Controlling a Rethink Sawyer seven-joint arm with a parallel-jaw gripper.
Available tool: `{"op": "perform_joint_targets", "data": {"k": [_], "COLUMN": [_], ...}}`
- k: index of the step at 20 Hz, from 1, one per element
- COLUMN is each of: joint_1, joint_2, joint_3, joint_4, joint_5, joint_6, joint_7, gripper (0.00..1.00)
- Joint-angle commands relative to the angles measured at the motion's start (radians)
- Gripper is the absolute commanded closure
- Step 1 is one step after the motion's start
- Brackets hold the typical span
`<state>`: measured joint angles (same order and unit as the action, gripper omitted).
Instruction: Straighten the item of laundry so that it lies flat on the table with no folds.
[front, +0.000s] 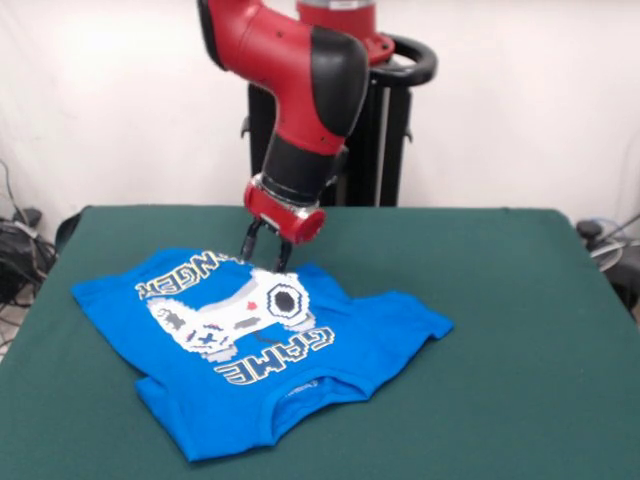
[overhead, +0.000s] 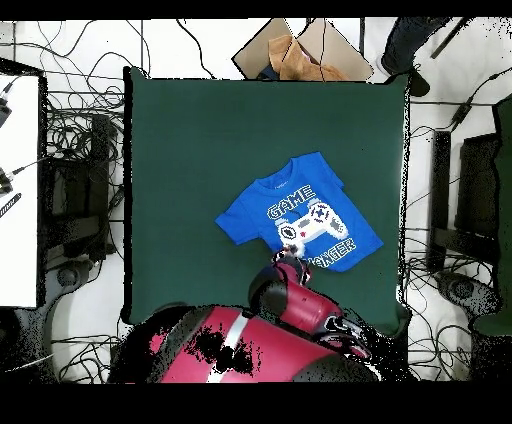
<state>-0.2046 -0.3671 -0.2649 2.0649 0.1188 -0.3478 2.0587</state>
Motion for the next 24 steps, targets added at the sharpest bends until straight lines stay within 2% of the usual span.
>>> {"op": "perform_joint_targets", "data": {"k": [1, 7, 10, 13, 16, 18, 21, 24], "joint_1": [0.007, 0.030, 0.010, -0.044, -0.077, -0.076, -0.072, -0.059], "joint_2": [0.040, -0.122, -0.099, -0.087, -0.104, -0.101, -0.066, -0.040], "joint_3": [0.079, 0.070, 0.086, 0.118, 0.150, 0.154, 0.163, 0.157], "joint_4": [0.050, 0.098, 0.079, 0.047, 0.040, 0.028, 0.020, 0.009], "joint_5": [0.122, 0.123, 0.095, 0.030, 0.025, 0.022, 0.012, 0.025], "joint_6": [-0.142, 0.015, 0.012, 0.083, 0.177, 0.165, 0.024, -0.035], "joint_7": [0.368, 0.301, 0.287, 0.224, 0.206, 0.208, 0.266, 0.291], "gripper": [0.00, 0.00, 0.00, 0.00, 0.00, 0.00, 0.00, 0.00]}}
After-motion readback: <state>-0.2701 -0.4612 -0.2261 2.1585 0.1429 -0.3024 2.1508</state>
